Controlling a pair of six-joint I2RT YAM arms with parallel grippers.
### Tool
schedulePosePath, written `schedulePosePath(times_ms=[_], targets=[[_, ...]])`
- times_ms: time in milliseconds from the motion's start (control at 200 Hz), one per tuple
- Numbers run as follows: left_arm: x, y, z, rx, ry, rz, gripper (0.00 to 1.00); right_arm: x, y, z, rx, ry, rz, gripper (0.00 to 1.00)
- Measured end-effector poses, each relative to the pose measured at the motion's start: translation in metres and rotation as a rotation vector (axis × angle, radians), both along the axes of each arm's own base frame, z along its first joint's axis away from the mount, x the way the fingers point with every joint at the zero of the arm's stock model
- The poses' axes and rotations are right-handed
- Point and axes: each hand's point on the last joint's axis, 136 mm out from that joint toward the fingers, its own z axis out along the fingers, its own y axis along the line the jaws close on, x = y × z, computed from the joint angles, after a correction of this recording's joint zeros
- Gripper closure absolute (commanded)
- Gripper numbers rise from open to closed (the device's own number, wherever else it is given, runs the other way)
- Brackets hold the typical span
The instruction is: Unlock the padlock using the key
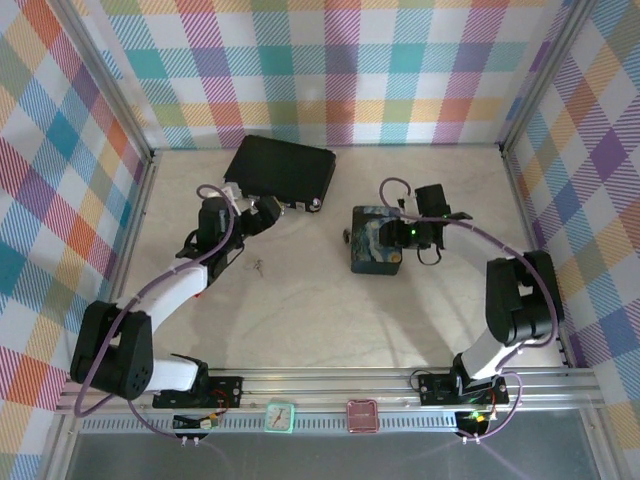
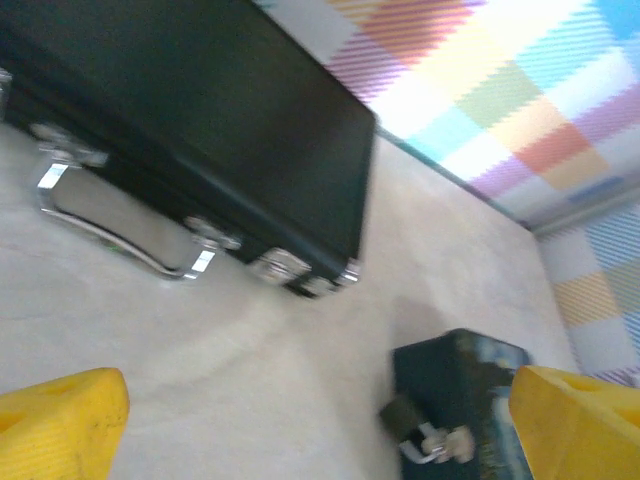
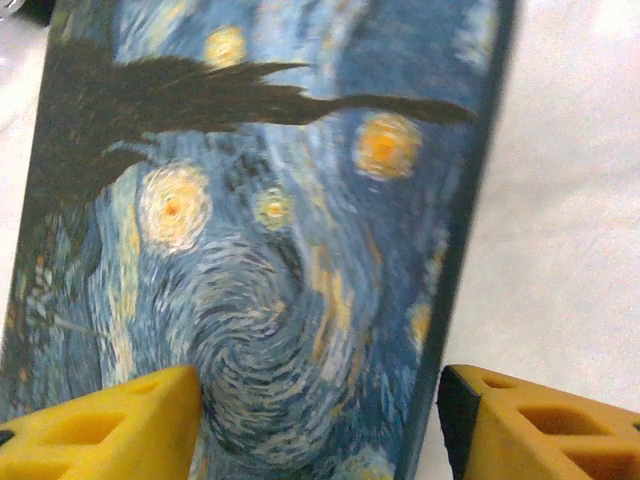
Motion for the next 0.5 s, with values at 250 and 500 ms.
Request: schedulePosePath(times_ms=[250, 500], targets=[[-0.064, -0.101, -0.026, -0.046, 0.095, -0.27, 0.49, -0.032, -0.003, 0.002, 0.067, 0.057, -0.039, 0.14], [-0.111, -0.161, -0.085, 0.008, 0.236, -0.43, 1.0, -0.014, 0.0, 0.039, 0.101, -0.023, -0.068, 0.07]])
